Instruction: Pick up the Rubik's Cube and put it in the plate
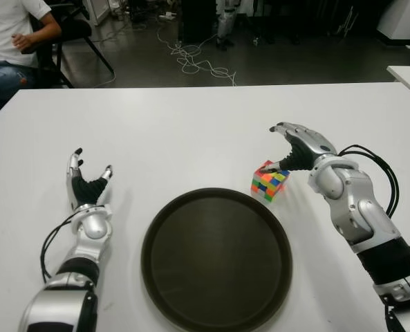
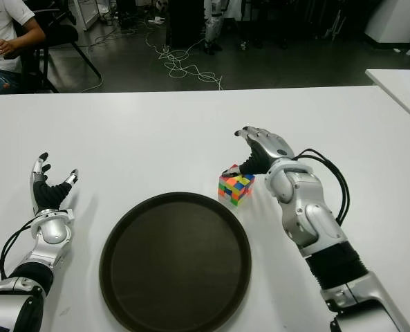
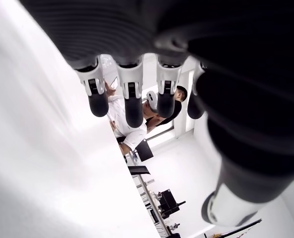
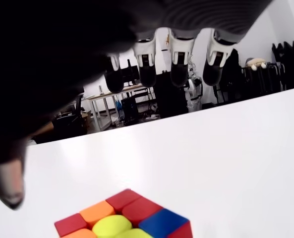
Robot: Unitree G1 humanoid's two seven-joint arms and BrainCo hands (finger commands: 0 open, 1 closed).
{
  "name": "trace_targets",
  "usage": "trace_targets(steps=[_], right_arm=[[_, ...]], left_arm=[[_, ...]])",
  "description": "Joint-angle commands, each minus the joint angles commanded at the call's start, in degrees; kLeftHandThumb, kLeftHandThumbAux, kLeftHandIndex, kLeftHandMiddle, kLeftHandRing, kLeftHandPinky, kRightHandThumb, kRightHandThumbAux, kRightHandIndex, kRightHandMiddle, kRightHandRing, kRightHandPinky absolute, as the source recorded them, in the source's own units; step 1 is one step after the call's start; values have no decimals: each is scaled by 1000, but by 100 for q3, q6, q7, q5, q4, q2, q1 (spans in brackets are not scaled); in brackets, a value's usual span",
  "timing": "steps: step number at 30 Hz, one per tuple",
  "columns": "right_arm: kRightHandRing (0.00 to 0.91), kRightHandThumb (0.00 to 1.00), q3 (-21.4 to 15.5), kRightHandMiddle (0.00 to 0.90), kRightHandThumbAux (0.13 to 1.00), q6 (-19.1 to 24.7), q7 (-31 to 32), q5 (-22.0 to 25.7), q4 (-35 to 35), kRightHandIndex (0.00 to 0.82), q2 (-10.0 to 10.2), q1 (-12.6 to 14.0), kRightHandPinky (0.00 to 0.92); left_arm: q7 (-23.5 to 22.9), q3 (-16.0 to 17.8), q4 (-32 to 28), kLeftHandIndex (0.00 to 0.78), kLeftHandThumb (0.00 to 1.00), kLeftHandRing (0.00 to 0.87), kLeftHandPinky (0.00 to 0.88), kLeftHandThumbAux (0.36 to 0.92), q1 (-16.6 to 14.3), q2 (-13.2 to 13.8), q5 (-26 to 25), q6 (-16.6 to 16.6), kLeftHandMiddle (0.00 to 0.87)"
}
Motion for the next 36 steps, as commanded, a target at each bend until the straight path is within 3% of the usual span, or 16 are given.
trace_targets(steps=[17, 25, 36], right_arm=[[0, 0, 3, 0, 612, -84, 21, 245, 25, 0, -16, 68, 0], [0, 0, 66, 0, 650, -165, 43, 273, 52, 0, 10, 118, 0], [0, 0, 210, 0, 692, -265, 74, 235, 31, 0, -8, 162, 0]], left_arm=[[-94, 28, -19, 103, 0, 136, 123, 800, 21, -11, -35, -149, 134], [-53, 27, -31, 78, 0, 97, 70, 781, 13, -18, -23, -25, 97], [-32, 31, -38, 84, 0, 101, 77, 797, 13, -13, -9, 2, 107]])
